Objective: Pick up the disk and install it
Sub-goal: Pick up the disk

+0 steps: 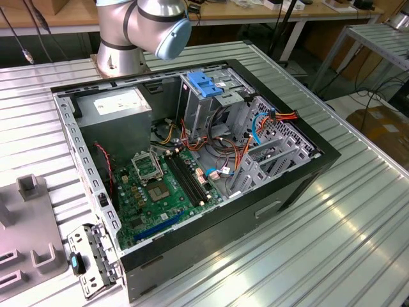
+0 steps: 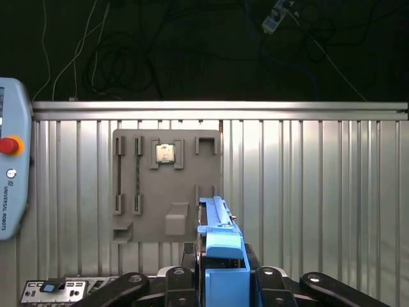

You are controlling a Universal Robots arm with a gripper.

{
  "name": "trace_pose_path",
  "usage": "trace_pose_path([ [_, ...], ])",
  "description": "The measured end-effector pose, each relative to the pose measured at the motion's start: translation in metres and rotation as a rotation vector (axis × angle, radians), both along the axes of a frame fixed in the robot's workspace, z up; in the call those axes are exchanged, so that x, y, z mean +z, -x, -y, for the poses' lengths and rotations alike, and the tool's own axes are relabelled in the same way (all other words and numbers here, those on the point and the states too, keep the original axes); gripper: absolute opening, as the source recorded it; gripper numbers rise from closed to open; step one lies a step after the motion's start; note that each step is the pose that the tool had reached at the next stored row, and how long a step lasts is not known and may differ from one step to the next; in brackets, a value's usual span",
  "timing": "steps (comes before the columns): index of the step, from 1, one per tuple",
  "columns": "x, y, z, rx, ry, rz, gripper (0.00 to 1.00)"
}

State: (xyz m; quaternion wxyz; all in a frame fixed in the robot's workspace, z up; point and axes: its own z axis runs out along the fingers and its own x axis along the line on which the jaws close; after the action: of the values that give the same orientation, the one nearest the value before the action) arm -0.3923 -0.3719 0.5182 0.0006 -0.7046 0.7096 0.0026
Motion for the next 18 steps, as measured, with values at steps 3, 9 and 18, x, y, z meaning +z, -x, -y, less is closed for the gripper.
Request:
trace_pose_path([
  [3, 0.0001, -0.0039, 0.0000, 0.000, 0.0001, -0.0001, 0.37],
  [9, 0.0000, -0.0110, 0.0000, 0.000, 0.0000, -0.0001, 0.37],
  [18, 0.0000, -0.0227, 0.0000, 0.000, 0.0000, -0.0001, 0.37],
])
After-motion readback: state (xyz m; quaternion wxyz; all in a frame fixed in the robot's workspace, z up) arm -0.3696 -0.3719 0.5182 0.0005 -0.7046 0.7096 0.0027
